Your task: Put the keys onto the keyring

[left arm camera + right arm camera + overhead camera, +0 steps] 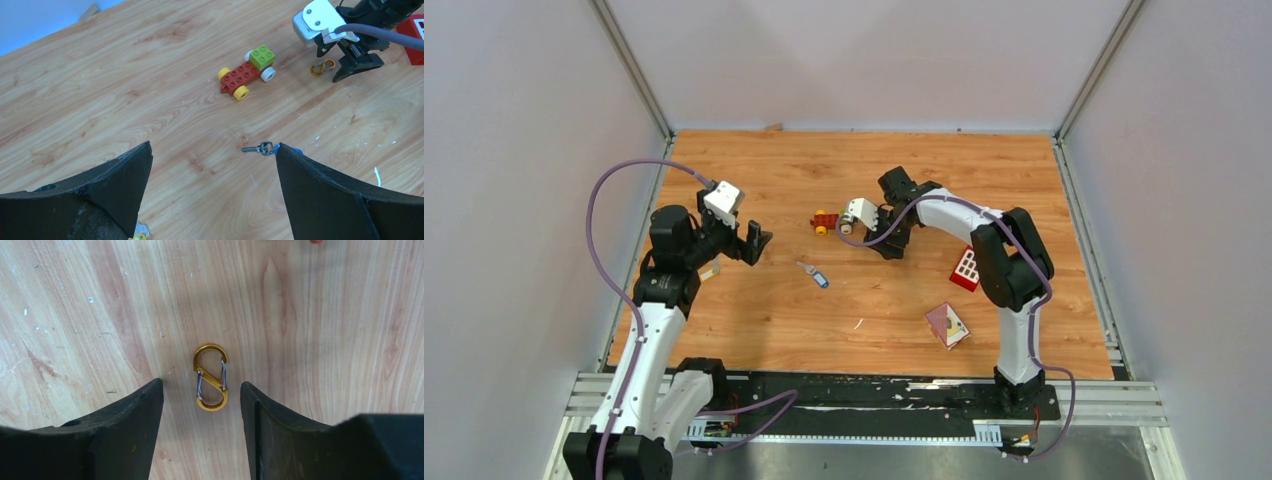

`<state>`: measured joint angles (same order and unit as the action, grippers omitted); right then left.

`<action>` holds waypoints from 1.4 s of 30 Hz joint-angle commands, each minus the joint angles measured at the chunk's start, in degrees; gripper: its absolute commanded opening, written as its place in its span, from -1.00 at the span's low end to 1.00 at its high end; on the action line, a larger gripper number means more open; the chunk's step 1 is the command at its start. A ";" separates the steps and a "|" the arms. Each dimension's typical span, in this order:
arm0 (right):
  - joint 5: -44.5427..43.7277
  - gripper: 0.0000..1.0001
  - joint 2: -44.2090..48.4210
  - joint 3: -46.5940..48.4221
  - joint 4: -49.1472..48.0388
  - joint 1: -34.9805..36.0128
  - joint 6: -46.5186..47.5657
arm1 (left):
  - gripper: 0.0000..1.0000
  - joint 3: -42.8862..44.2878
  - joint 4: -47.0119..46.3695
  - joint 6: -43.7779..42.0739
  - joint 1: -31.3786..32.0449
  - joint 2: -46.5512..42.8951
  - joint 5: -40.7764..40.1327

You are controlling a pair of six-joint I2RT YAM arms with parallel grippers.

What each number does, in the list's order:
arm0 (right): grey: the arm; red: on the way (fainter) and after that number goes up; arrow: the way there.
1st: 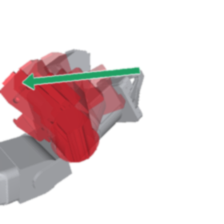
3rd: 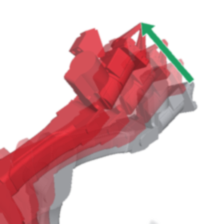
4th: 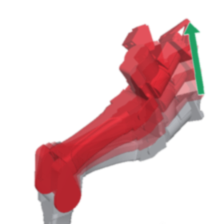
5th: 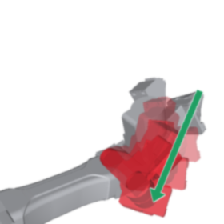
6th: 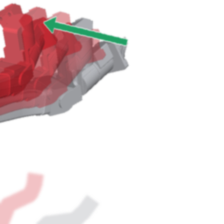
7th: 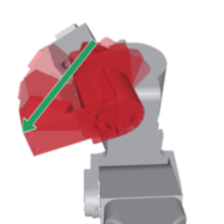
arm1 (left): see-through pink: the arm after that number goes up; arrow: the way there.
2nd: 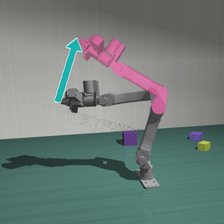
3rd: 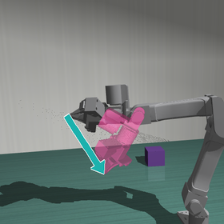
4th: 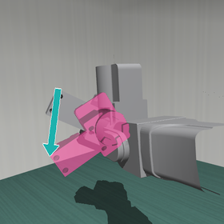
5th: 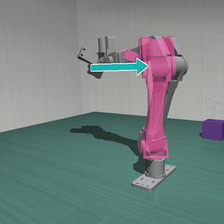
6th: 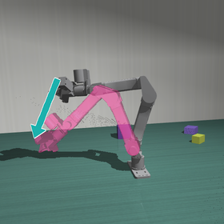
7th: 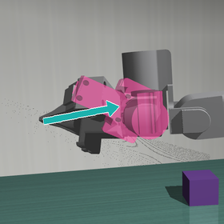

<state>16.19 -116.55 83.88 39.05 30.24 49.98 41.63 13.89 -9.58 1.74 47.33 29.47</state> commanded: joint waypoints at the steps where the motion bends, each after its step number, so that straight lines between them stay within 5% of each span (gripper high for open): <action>1: 1.32 0.11 -0.35 -1.78 0.94 -1.89 1.97 | 1.00 -0.18 -1.92 -1.06 -0.24 -0.36 0.30; 20: 0.44 -0.62 0.24 -3.53 -4.62 -2.34 -2.07 | 1.00 0.68 -0.50 -4.25 -0.24 0.97 0.96; 27: 4.36 -0.70 4.57 -6.37 -6.00 -2.54 -3.67 | 1.00 1.31 1.18 -7.99 -0.24 1.82 3.64; 42: 11.92 -0.77 15.19 -12.54 -9.48 -2.39 -9.10 | 0.92 1.57 -3.79 0.23 0.78 11.40 12.16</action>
<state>24.27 -106.32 71.83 32.67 27.94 43.57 41.63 14.06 -12.97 1.76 55.88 38.13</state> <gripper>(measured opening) 0.249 0.968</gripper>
